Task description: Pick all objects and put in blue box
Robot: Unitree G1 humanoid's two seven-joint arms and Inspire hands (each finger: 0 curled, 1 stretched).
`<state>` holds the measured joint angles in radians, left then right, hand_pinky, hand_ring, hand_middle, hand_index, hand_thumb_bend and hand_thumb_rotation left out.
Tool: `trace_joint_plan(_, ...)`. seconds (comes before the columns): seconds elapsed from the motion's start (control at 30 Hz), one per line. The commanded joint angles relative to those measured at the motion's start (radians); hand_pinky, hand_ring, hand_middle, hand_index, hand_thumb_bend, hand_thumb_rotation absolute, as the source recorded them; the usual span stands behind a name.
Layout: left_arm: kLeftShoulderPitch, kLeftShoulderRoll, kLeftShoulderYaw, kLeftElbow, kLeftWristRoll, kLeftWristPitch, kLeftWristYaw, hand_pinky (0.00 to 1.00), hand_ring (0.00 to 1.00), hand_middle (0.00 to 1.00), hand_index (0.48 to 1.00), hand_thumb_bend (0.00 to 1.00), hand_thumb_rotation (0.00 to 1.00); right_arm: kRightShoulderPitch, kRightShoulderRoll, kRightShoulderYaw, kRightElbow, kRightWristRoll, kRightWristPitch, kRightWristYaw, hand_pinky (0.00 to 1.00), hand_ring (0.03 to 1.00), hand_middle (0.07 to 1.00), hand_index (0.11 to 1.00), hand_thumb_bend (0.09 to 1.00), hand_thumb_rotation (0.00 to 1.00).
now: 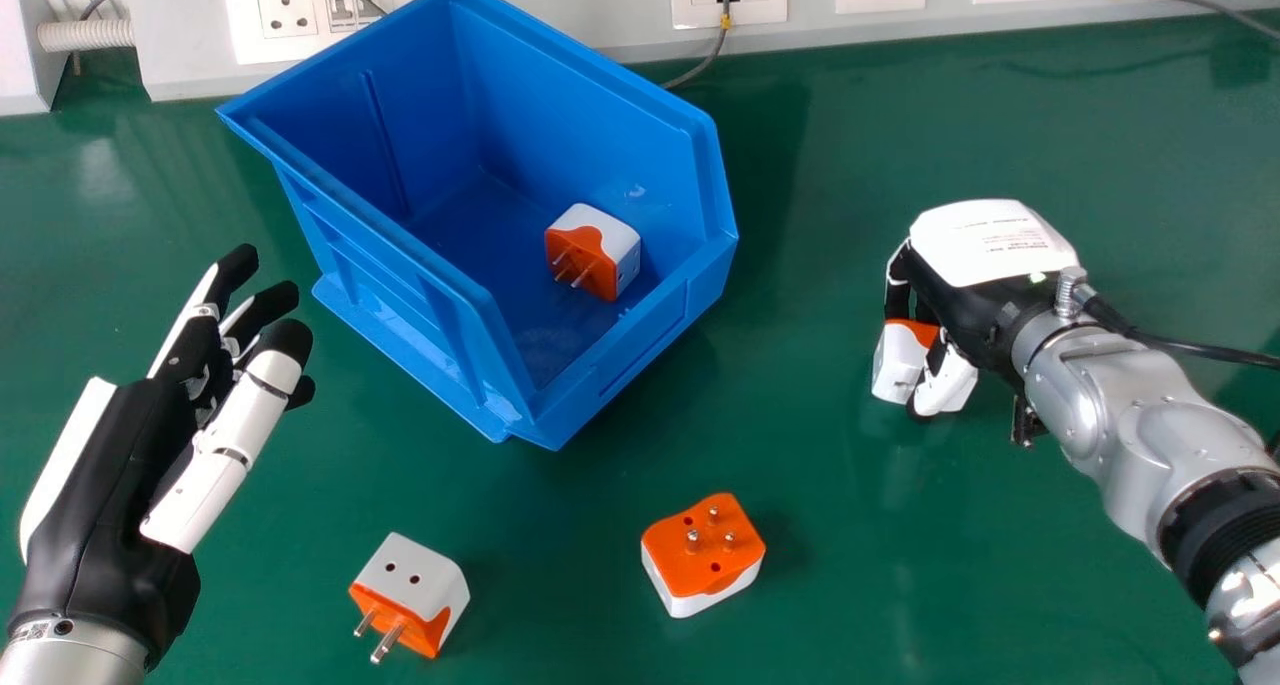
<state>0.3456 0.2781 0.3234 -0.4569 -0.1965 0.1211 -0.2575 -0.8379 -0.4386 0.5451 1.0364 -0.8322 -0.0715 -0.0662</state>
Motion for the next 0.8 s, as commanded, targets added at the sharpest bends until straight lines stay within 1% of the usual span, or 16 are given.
trace_joint_plan(0.0, 0.006, 0.002, 0.014, -0.032, -0.013, -0.012, 0.000, 0.85, 0.92, 0.94, 0.973, 0.45, 0.70, -0.017, -0.024, -0.010, -0.029, 0.004, 0.005, -0.035, 0.41, 0.454, 0.510, 0.476, 0.501, 0.00)
trace_joint_plan(0.07, 0.008, 0.000, 0.014, -0.033, -0.012, -0.012, 0.001, 0.85, 0.93, 0.94, 0.974, 0.45, 0.70, -0.013, -0.024, -0.004, -0.027, -0.006, 0.005, -0.063, 0.41, 0.451, 0.508, 0.474, 0.501, 0.00)
trace_joint_plan(0.3, -0.001, -0.001, 0.009, -0.017, -0.005, -0.018, 0.005, 0.86, 0.93, 0.94, 0.975, 0.45, 0.70, 0.003, -0.025, -0.006, -0.036, -0.005, 0.010, -0.111, 0.40, 0.446, 0.508, 0.463, 0.501, 0.00)
trace_joint_plan(0.47, -0.006, -0.003, 0.004, -0.017, -0.001, -0.014, 0.010, 0.86, 0.93, 0.94, 0.975, 0.45, 0.70, 0.019, -0.030, -0.030, -0.077, 0.025, 0.009, -0.089, 0.40, 0.441, 0.507, 0.455, 0.501, 0.00)
trace_joint_plan(0.63, -0.008, -0.002, -0.001, -0.025, 0.003, -0.005, 0.016, 0.86, 0.93, 0.94, 0.976, 0.46, 0.70, 0.043, -0.045, -0.065, -0.153, 0.052, 0.011, -0.057, 0.39, 0.429, 0.506, 0.464, 0.501, 0.00)
trace_joint_plan(0.77, -0.013, -0.001, -0.001, -0.014, 0.002, -0.010, 0.016, 0.86, 0.93, 0.94, 0.976, 0.46, 0.70, 0.074, -0.065, -0.090, -0.243, 0.069, 0.019, -0.027, 0.38, 0.425, 0.506, 0.474, 0.500, 0.00)
